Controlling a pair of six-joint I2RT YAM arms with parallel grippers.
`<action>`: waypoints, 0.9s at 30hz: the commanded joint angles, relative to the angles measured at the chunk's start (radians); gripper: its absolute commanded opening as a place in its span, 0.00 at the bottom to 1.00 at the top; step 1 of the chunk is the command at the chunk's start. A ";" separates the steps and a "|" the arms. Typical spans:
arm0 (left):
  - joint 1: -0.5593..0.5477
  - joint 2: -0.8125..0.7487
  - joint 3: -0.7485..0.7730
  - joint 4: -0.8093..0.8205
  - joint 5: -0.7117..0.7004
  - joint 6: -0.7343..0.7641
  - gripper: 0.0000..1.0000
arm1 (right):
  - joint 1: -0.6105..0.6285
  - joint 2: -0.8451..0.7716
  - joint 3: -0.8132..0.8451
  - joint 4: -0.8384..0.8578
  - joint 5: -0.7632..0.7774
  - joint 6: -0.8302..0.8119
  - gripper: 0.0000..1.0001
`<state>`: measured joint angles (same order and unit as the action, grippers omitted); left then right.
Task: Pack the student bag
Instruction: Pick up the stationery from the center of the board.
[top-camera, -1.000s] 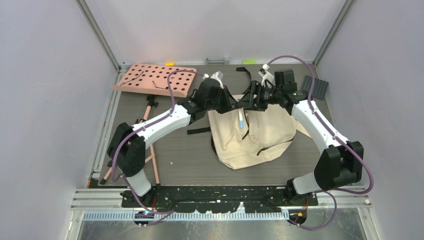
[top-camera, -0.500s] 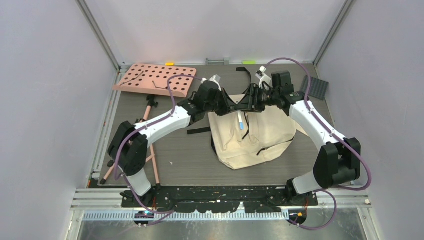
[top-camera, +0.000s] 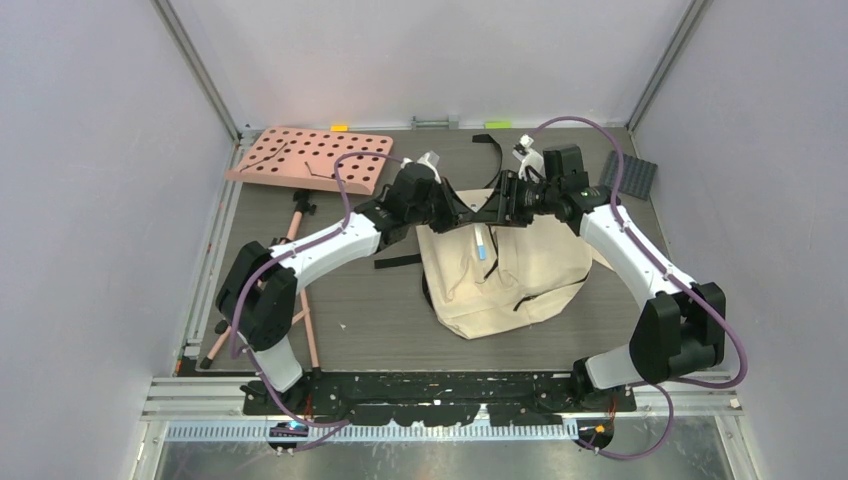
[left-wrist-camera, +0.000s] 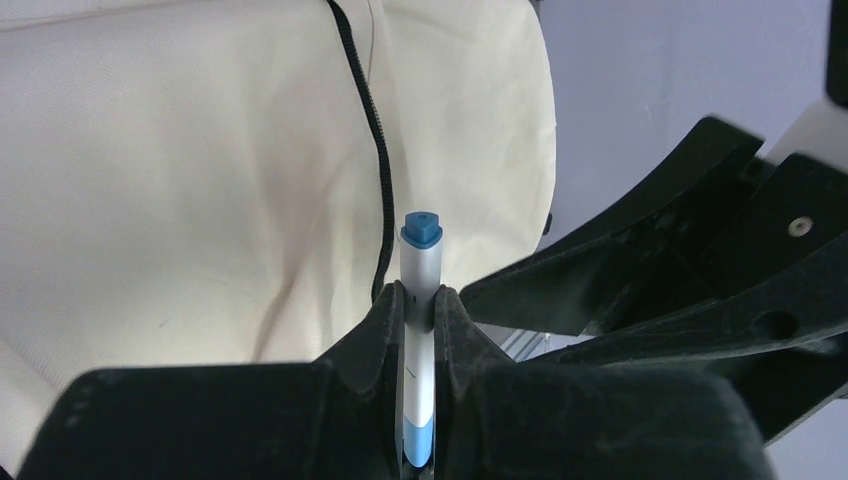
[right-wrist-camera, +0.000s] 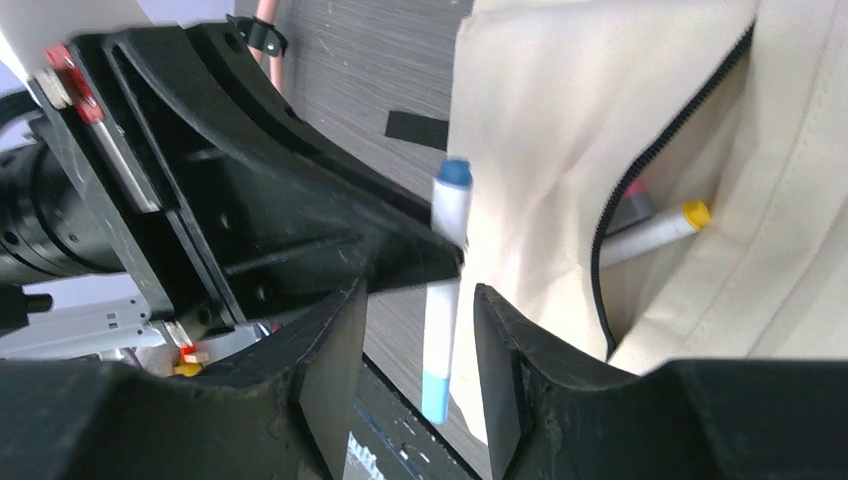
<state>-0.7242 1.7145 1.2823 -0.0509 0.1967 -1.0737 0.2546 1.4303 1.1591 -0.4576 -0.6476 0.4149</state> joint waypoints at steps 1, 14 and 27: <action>0.039 -0.048 0.002 0.093 -0.035 -0.004 0.00 | 0.005 -0.056 -0.017 -0.084 0.031 -0.036 0.50; 0.043 -0.033 0.010 0.101 -0.005 -0.001 0.00 | 0.007 0.011 0.018 -0.048 -0.036 -0.037 0.53; 0.040 -0.001 0.016 0.110 0.054 -0.014 0.00 | 0.036 0.131 0.124 0.004 0.035 0.004 0.19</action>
<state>-0.6796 1.7222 1.2785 0.0063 0.2096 -1.0775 0.2878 1.5524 1.2060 -0.5121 -0.6617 0.3977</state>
